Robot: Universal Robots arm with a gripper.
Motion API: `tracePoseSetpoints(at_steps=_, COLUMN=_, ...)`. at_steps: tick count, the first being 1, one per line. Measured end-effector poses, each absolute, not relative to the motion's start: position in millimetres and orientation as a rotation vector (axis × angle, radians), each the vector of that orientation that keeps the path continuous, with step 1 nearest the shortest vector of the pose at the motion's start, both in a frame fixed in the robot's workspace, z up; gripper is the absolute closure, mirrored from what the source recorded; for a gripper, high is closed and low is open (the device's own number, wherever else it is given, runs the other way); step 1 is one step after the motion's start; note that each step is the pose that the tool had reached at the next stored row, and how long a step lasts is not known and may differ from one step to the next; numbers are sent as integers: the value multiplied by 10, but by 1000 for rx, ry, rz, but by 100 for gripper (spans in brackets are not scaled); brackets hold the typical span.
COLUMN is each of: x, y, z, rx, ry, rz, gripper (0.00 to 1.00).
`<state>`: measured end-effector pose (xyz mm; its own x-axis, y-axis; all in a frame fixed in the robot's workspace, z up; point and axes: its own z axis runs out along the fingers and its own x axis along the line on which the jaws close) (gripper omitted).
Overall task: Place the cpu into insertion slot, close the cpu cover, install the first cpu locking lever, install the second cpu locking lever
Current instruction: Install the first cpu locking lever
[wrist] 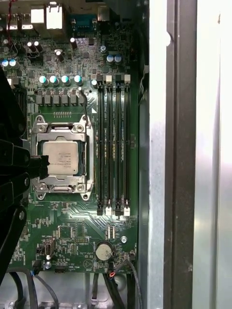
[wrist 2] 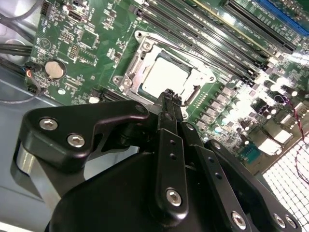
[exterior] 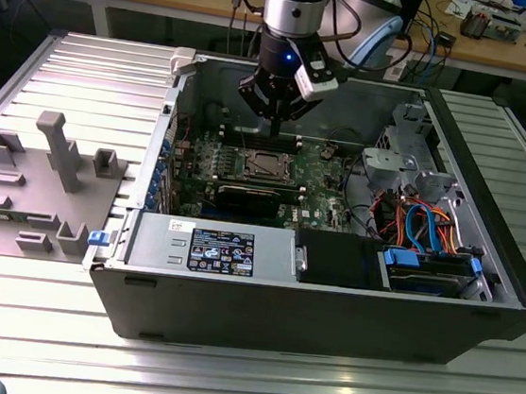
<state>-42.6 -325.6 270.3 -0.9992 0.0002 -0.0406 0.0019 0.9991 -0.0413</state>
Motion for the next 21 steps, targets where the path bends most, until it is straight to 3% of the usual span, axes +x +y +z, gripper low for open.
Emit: tracePoseSetpoints(at_steps=21, x=-886, y=-3256, z=2766, rx=2, ry=3087, rz=-64, gripper=89)
